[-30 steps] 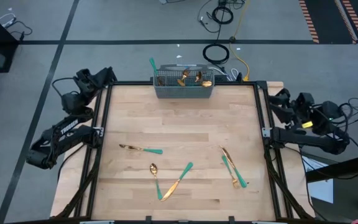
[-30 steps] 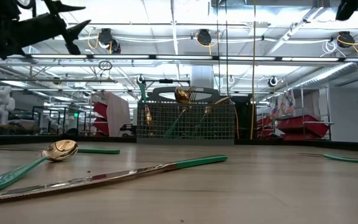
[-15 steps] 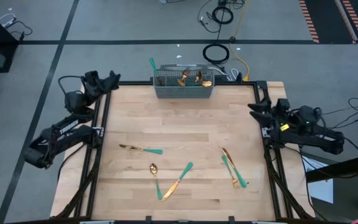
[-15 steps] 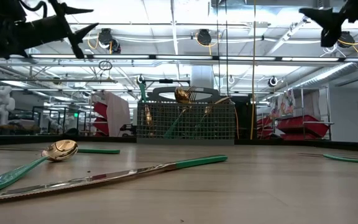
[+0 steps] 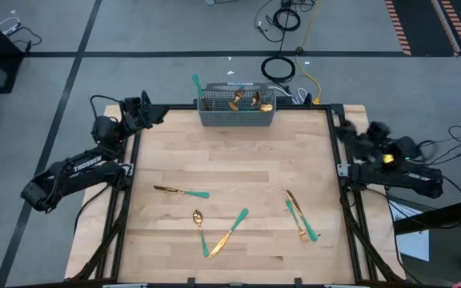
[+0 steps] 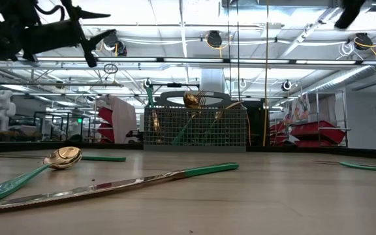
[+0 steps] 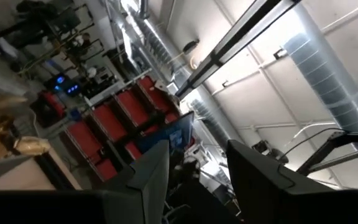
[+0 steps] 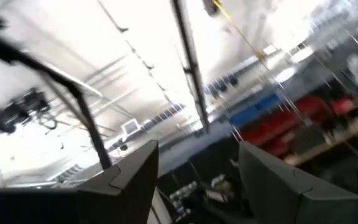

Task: Sort silverware
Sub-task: Put the green knife into the gray silverware organizer

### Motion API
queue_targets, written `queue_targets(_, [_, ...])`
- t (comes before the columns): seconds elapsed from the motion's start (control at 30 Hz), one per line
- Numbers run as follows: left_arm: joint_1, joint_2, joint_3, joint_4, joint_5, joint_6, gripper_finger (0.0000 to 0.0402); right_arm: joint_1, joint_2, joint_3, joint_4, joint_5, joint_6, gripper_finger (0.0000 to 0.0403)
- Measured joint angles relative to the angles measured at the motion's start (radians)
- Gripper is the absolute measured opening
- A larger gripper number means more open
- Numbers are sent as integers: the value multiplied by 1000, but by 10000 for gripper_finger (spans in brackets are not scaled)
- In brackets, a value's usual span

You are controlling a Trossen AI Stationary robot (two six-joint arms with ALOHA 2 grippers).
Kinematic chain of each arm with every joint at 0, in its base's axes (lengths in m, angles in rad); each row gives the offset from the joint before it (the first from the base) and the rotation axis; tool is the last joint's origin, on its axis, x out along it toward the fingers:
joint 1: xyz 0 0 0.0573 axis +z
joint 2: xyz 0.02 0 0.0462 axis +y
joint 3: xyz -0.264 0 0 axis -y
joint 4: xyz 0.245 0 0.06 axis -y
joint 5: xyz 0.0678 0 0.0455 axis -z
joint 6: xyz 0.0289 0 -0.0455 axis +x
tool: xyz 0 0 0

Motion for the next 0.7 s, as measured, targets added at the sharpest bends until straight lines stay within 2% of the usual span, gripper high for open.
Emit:
queue_targets(0.17, [-41,0,0,-6,-1,-3,167,0,166,268,-153,-16,-185,210])
queue_targets(0.3, [-56,0,0,-6,-2,-8,167,0,424,547,-455,-16,-271,210])
queue_targets(0.43, [-64,0,0,-4,0,-8,167,1,702,802,-836,-47,-246,210])
queue_targets(0.57, [-75,0,0,-4,56,-12,167,36,962,952,-959,-97,-195,210])
queue_targets(0.7, [-91,0,0,4,158,-77,167,64,1168,1022,-1116,-174,-112,210])
